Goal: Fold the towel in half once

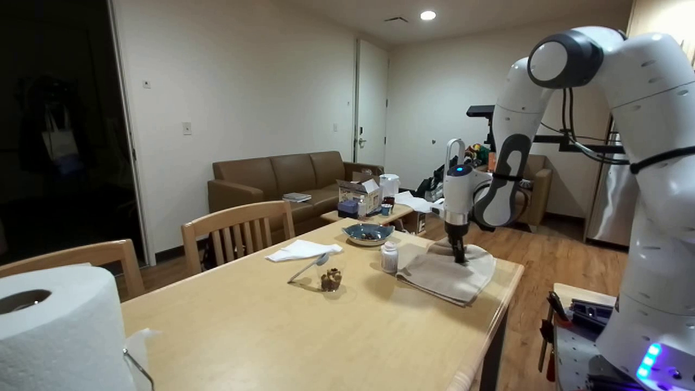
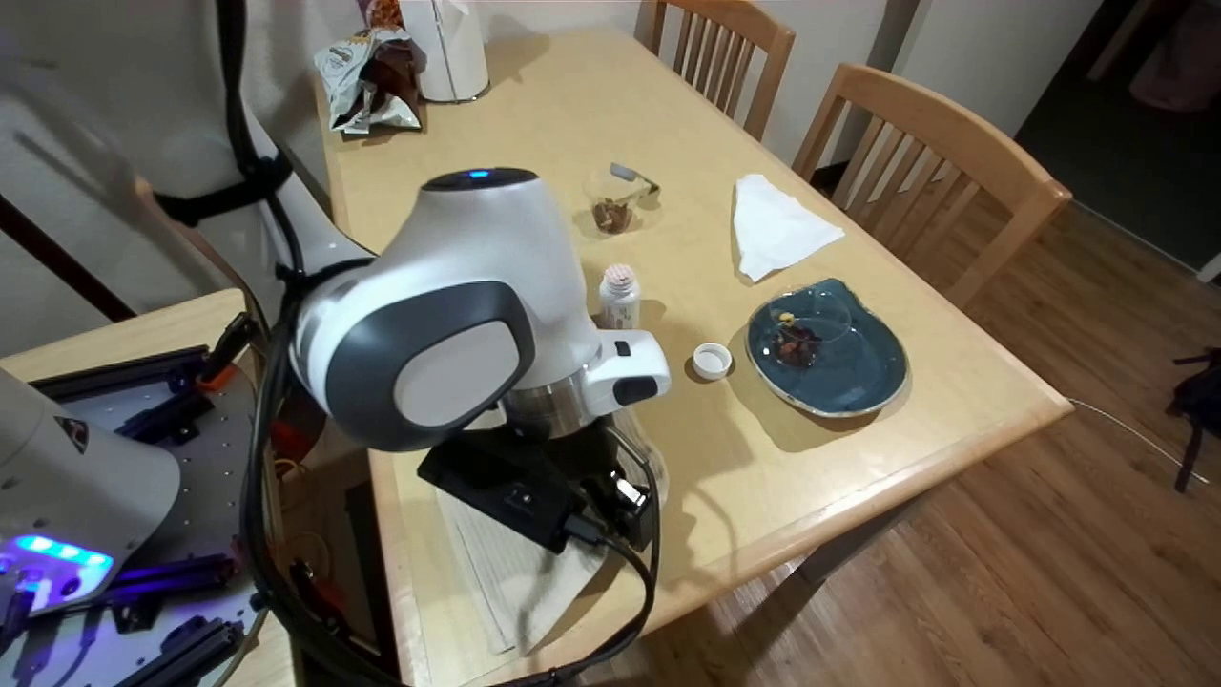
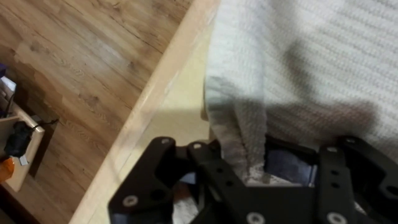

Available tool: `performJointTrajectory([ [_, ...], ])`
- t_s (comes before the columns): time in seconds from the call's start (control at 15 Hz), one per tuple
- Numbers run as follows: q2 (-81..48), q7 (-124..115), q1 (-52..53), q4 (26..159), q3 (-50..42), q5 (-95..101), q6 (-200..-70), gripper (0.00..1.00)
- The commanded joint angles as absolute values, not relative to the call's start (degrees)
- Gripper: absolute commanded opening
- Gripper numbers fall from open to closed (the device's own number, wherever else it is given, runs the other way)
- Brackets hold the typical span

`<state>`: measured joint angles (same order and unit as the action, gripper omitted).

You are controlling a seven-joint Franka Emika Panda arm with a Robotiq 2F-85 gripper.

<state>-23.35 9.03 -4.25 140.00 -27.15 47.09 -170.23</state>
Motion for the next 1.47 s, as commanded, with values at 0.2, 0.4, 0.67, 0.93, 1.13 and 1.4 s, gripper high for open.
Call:
performJointTrajectory([
  [0.2, -23.8, -1.3, 6.7, 142.8, -35.1, 59.0, -174.1, 0.05],
  [0.4, -25.2, -7.7, 12.6, 142.4, -40.1, 67.7, -175.7, 0.05],
  [0.67, -26.7, -14.4, 16.9, 142.0, -43.9, 76.4, -177.1, 0.06],
  [0.93, -25.3, -19.1, 17.7, 142.9, -46.1, 78.1, -176.1, 0.05],
  [1.13, -19.4, -20.3, 18.5, 145.5, -49.6, 78.9, -175.3, 0.06],
  [1.4, -11.3, -20.8, 21.1, 148.4, -55.2, 81.4, -173.1, 0.05],
])
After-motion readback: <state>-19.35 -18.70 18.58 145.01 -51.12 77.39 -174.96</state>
